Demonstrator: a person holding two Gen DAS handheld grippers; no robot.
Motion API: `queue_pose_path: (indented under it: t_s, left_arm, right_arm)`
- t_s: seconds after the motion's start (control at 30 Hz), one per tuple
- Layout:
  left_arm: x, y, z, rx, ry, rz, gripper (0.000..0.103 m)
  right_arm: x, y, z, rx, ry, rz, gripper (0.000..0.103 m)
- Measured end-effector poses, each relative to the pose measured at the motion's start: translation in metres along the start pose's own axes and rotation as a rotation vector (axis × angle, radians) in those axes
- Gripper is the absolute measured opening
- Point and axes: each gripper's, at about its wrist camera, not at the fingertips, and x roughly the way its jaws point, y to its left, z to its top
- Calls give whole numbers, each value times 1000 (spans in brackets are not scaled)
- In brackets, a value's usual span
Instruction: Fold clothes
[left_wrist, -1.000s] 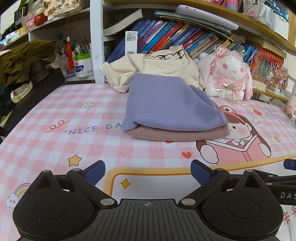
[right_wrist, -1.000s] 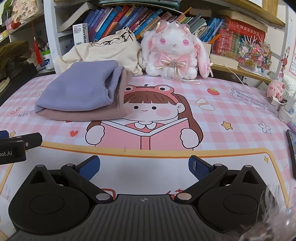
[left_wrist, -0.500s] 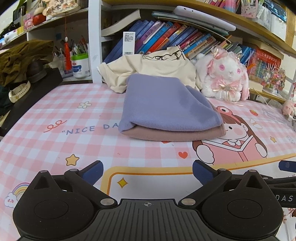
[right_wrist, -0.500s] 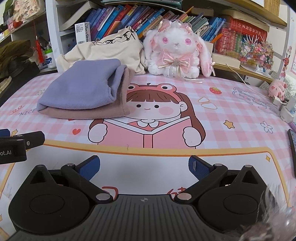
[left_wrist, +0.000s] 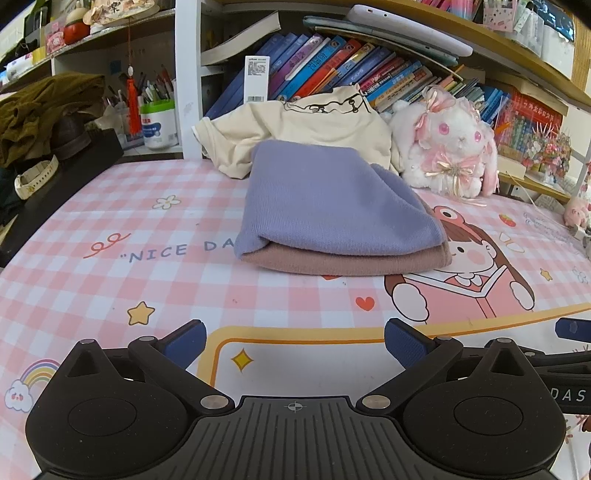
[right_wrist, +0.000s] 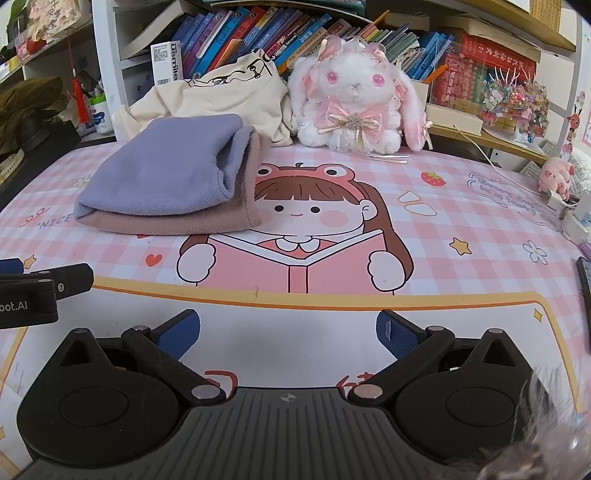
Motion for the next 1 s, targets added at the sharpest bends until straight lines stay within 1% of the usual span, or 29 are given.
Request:
queue_pose_path:
  t_s: [1.0]
  left_arm:
    - [2, 0, -1, 0, 10, -3, 103]
  right_arm:
    - [3, -1, 1, 3, 15, 5, 103]
